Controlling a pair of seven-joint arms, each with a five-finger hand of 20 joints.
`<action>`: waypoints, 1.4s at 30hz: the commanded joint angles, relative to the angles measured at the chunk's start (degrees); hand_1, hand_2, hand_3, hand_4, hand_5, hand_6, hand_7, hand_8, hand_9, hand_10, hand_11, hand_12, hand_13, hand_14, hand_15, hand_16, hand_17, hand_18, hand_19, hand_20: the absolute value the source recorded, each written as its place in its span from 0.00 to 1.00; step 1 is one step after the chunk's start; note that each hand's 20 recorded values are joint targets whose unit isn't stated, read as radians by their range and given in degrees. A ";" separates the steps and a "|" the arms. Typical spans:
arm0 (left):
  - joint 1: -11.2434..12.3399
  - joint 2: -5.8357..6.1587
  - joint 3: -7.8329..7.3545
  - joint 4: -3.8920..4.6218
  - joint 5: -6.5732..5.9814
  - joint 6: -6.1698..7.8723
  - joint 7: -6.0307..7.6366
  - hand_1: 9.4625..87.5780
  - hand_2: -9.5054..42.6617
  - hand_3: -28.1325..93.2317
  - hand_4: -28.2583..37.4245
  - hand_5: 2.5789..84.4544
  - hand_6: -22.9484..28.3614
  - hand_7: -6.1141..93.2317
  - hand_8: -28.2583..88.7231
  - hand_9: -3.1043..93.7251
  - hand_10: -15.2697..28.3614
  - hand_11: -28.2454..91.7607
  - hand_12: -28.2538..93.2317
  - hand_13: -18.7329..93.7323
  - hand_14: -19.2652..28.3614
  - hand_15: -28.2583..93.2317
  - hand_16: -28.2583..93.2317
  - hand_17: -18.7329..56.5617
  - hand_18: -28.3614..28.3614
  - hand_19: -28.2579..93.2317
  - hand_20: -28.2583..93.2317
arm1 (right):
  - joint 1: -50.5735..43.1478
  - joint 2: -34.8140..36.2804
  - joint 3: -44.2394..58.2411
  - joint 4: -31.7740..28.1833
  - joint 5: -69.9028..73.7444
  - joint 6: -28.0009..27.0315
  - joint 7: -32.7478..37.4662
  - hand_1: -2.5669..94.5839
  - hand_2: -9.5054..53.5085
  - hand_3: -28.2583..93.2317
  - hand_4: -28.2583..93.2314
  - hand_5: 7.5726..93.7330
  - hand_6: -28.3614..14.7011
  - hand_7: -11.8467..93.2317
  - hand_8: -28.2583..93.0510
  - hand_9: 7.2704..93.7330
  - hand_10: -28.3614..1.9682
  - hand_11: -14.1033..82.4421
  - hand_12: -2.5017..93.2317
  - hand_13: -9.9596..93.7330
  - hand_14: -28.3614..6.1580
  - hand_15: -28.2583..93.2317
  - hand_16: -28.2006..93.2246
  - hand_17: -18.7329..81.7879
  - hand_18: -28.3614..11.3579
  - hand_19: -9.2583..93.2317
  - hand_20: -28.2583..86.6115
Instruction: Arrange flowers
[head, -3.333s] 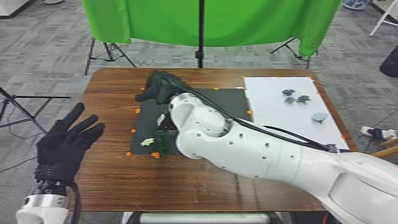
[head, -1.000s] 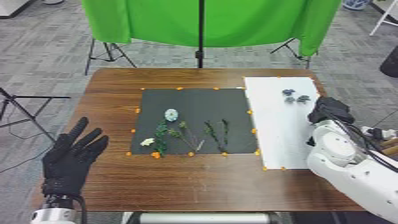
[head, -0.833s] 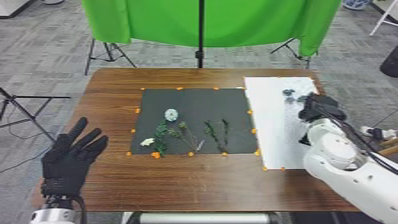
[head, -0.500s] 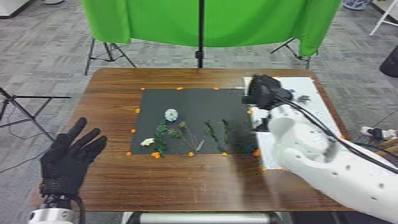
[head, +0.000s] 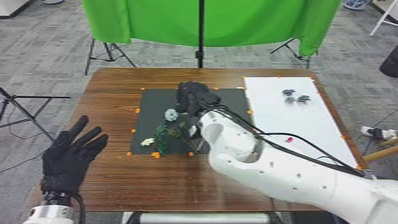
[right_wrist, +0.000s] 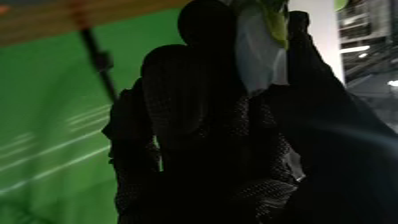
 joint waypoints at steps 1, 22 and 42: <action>-1.05 -1.10 -0.88 0.37 1.50 -1.23 -2.93 0.10 0.34 0.86 0.00 0.38 0.56 0.17 0.15 0.38 0.78 0.40 0.32 0.38 0.99 0.62 0.17 0.13 1.00 0.67 0.38 | 0.88 -3.87 -3.27 1.37 -2.01 -3.33 1.17 0.61 0.00 0.80 0.00 0.89 0.70 0.29 0.24 0.99 0.70 0.33 0.40 0.82 0.67 0.77 0.44 0.50 0.19 0.94 0.63; -2.35 -1.17 -0.53 0.84 1.87 -1.85 -3.08 0.12 0.34 0.86 0.00 0.39 0.57 0.17 0.16 0.38 0.78 0.40 0.32 0.38 0.99 0.62 0.17 0.13 1.00 0.67 0.38 | 2.87 -4.57 -7.22 3.39 -9.93 -10.35 4.33 0.50 0.00 0.80 0.00 0.75 0.69 0.27 0.16 0.82 0.61 0.52 0.30 0.71 0.55 0.86 0.38 0.45 0.14 0.93 0.65; 0.04 -0.73 -0.19 -0.01 0.93 -0.43 -1.32 0.13 0.33 0.86 0.00 0.39 0.57 0.17 0.16 0.38 0.78 0.40 0.31 0.38 0.99 0.62 0.17 0.13 1.00 0.67 0.38 | -0.39 6.99 9.58 -6.76 9.32 -7.88 -5.07 0.42 0.00 0.86 0.00 0.70 0.66 0.27 0.13 0.72 0.55 0.54 0.20 0.64 0.49 0.84 0.36 0.38 0.14 0.87 0.66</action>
